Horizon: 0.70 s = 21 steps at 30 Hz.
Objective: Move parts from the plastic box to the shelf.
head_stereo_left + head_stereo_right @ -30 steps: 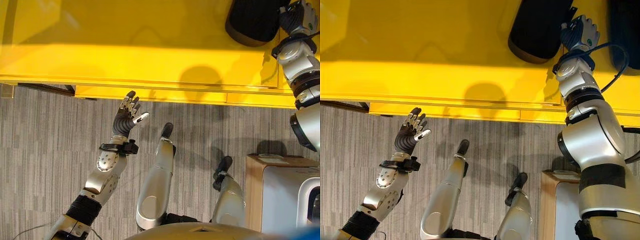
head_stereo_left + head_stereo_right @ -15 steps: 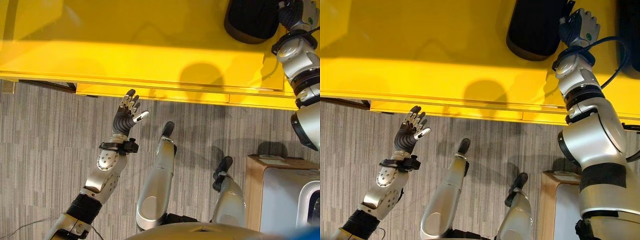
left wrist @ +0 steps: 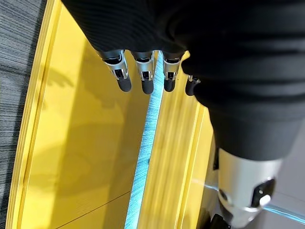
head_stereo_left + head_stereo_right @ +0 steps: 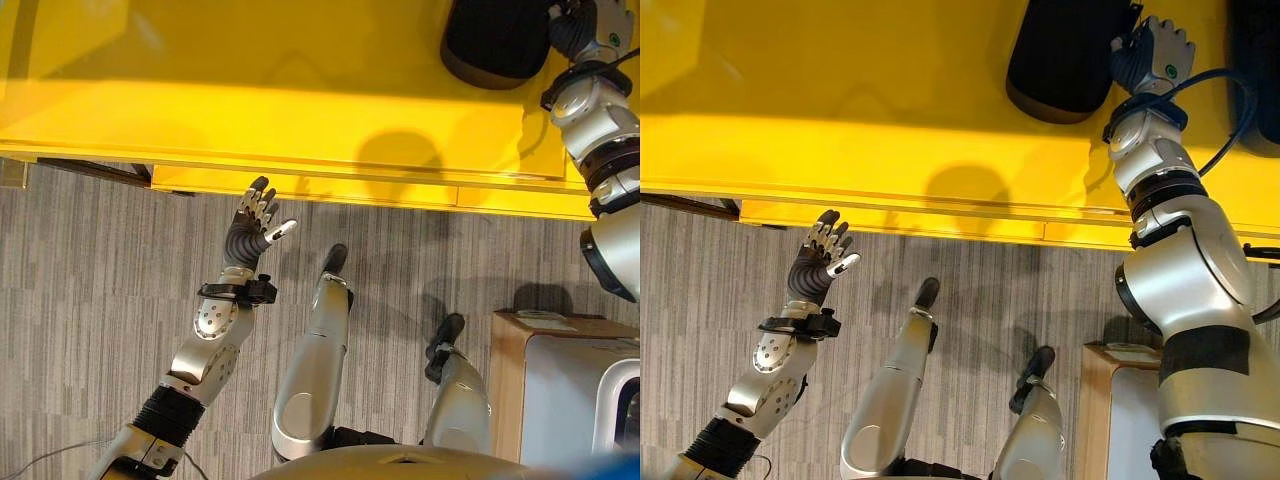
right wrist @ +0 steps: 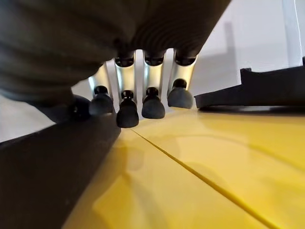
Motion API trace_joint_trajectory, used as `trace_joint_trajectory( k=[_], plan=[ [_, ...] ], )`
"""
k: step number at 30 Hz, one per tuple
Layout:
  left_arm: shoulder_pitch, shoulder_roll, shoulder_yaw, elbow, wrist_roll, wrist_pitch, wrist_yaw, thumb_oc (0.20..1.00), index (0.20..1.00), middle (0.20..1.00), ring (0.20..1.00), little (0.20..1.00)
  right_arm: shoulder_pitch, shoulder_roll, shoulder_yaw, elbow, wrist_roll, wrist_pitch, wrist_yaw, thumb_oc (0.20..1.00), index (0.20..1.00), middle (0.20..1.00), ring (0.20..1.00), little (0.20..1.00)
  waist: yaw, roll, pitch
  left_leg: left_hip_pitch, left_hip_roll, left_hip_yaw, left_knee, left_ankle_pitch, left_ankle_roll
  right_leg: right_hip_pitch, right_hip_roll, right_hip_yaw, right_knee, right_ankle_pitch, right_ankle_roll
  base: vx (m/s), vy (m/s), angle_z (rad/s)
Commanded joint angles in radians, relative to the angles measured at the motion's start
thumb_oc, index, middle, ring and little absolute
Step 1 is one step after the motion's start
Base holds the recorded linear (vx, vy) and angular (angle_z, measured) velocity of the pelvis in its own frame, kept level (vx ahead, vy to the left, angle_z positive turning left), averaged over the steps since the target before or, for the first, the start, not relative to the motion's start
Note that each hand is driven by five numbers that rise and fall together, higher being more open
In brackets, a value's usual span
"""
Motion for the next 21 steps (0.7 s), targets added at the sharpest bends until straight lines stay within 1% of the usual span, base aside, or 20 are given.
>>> trace_joint_trajectory(
  k=[1, 21],
  plan=[
    [-0.005, 0.0, 0.009, -0.014, 0.019, -0.076, 0.0, 1.0, 1.0, 1.0, 1.0, 1.0, -0.049, -0.085, 0.039, -0.063, -0.039, -0.012, -0.029, 0.2, 0.2, 0.2, 0.2, 0.2, 0.005, -0.007, -0.013, 0.002, -0.003, 0.121, -0.017, -0.046, 0.029, -0.025, 0.042, 0.034, 0.176, -0.113, -0.063, 0.0, 0.0, 0.0],
    [0.003, 0.0, 0.03, -0.002, 0.027, -0.081, -0.006, 1.0, 1.0, 1.0, 1.0, 1.0, -0.017, -0.135, 0.066, -0.14, -0.135, -0.005, -0.036, 0.2, 0.2, 0.2, 0.2, 0.2, -0.005, -0.016, -0.011, 0.013, 0.004, 0.121, -0.022, -0.042, 0.025, -0.023, 0.043, 0.032, 0.187, -0.12, -0.062, 0.0, 0.0, 0.0]
  ],
)
